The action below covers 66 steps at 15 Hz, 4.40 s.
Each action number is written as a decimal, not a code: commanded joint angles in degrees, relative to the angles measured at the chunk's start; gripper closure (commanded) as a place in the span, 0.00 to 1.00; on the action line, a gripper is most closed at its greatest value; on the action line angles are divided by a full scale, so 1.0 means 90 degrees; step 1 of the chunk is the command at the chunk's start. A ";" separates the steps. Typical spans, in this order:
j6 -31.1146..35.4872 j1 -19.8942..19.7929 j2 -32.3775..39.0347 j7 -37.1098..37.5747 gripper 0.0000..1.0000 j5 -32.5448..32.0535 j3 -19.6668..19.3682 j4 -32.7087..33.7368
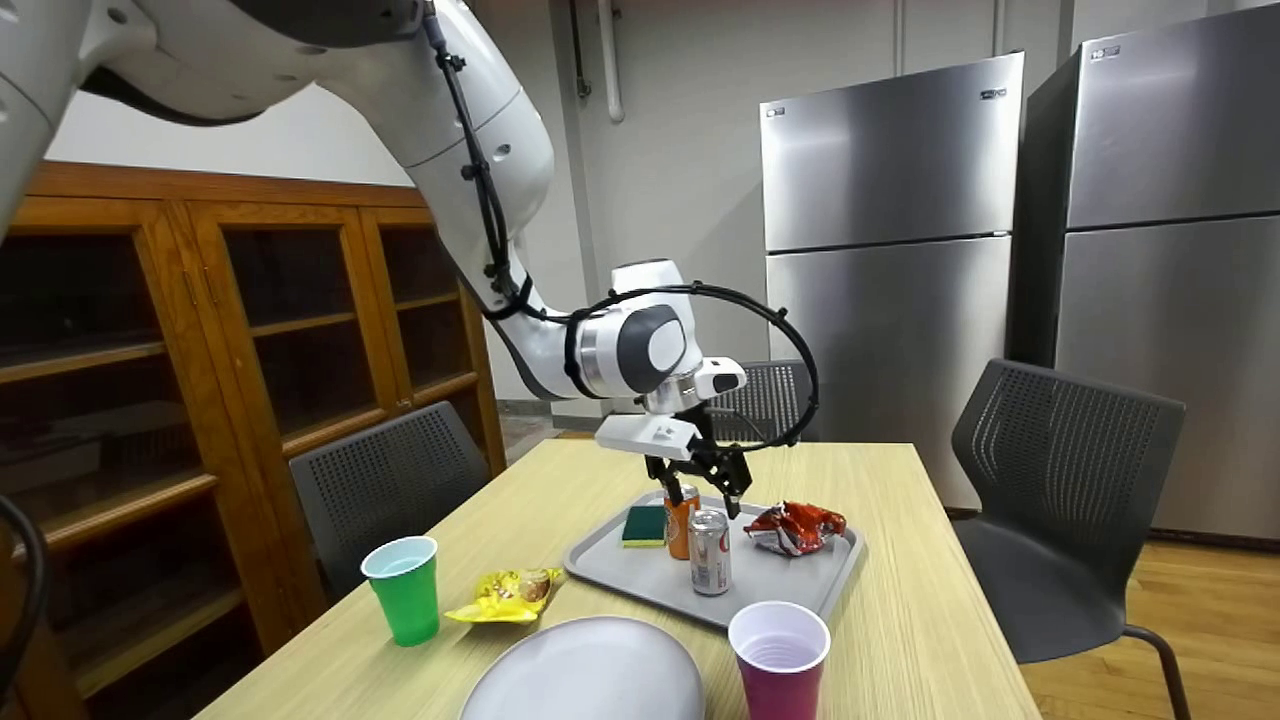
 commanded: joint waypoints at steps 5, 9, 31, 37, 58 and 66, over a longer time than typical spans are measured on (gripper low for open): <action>-0.0239 0.0040 0.0392 0.0217 0.00 -0.0028 -0.0087 0.0486; -0.0272 0.0049 0.0525 0.0219 0.00 -0.0031 -0.0100 0.0585; -0.0284 0.0054 0.0643 0.0128 0.62 -0.0009 -0.0022 0.0610; -0.0197 0.0040 0.0308 -0.0035 0.62 -0.0039 0.0037 0.0287; 0.0644 0.0039 -0.1938 -0.1316 0.62 -0.0719 0.0402 -0.2879; 0.0630 0.0118 -0.2256 -0.1484 0.62 -0.0866 0.0399 -0.3390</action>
